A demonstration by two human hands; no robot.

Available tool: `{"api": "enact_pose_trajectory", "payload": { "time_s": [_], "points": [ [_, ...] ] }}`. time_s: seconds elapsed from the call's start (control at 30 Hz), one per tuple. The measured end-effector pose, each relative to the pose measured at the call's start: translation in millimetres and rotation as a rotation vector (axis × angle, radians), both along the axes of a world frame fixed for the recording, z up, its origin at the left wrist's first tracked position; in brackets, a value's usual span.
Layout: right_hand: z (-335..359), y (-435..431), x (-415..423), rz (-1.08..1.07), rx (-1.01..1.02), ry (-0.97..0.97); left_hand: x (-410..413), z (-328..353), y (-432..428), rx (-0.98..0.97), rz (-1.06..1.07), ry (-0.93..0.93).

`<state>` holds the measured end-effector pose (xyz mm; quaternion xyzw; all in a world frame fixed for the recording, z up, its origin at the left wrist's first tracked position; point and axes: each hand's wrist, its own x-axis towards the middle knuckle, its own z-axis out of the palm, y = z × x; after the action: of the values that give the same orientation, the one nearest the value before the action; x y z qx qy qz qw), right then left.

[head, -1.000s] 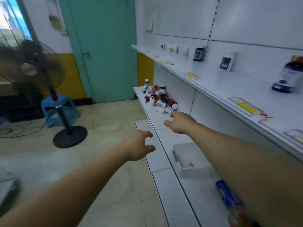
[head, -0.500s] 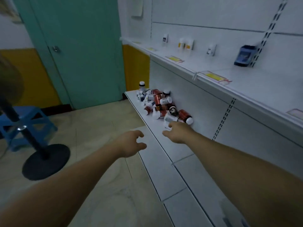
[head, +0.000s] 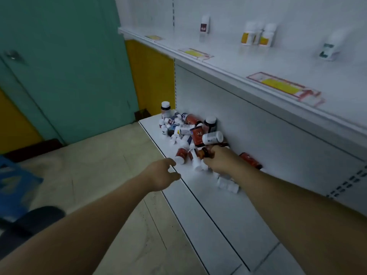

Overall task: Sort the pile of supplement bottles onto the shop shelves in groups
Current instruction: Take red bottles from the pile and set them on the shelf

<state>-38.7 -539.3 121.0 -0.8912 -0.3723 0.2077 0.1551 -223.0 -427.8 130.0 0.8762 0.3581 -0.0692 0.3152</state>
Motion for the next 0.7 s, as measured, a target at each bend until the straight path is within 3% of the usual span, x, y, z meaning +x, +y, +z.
{"api": "enact_pose_trajectory", "payload": {
  "time_s": [0.17, 0.4, 0.57, 0.7],
  "points": [
    [-17.0, 60.6, 36.9, -0.118, 0.011, 0.028, 51.2, -24.6, 85.3, -0.049, -0.087, 0.049],
    [-39.1, 139.1, 70.3, -0.273, 0.005, -0.108, 126.1, -82.0, 187.6, -0.256, -0.157, 0.044],
    [-61.2, 183.1, 86.6, -0.249, 0.017, -0.22, 164.1, -132.6, 211.9, -0.346, -0.168, 0.036],
    [-87.9, 203.8, 104.9, -0.138, -0.133, -0.341, 186.4, -173.8, 208.4, -0.413, -0.131, 0.023]
  ]
}}
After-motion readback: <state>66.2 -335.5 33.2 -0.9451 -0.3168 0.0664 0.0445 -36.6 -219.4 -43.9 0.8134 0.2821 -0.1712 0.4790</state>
